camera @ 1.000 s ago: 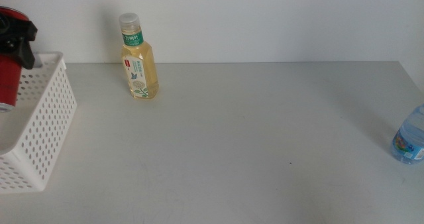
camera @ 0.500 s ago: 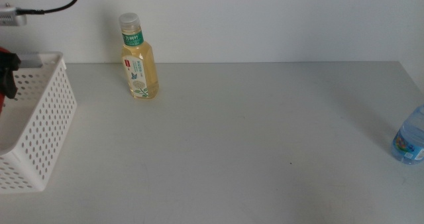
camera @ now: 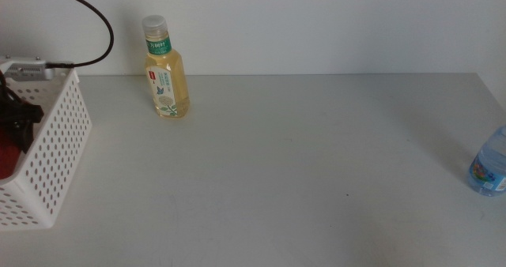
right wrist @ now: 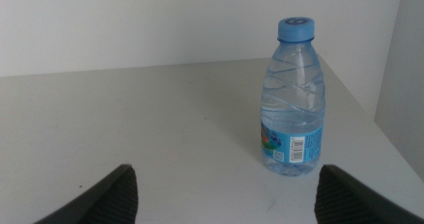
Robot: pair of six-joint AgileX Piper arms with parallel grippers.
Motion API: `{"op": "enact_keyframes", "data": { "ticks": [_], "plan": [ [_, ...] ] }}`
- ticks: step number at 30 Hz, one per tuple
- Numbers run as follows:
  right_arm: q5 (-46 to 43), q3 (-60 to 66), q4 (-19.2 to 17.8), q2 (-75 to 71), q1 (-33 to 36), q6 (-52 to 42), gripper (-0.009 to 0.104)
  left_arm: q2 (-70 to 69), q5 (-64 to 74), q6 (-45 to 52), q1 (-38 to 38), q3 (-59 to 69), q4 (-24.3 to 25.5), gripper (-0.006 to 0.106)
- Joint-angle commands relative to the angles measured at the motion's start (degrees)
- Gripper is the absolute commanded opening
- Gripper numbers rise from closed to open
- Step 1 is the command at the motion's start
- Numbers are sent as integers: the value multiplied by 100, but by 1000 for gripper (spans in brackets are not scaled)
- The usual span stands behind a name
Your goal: Use arms to grab the bottles and put them into the dustbin to the left of the table.
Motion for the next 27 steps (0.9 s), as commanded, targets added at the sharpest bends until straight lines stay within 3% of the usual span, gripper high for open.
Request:
{"op": "enact_keyframes", "data": {
  "ticks": [1, 5, 13, 15, 27],
  "plan": [
    [-460, -55, -74, -121, -36, -24, 94, -279, -91, -13, 3, -206, 41, 7],
    [-460, -55, -74, -121, -36, -24, 94, -227, -196, 21, 3, -206, 38, 23],
    [-460, -55, -74, -121, -36, -24, 94, -227, -150, 110, 3, -206, 143, 84],
    [-460, -55, -74, -121, -36, -24, 94, -259, -55, 1, 3, -226, 239, 94],
    [-460, -55, -74, -121, -36, -24, 94, -1187, 502, -1050, -292, -764, 750, 94]
  ]
}}
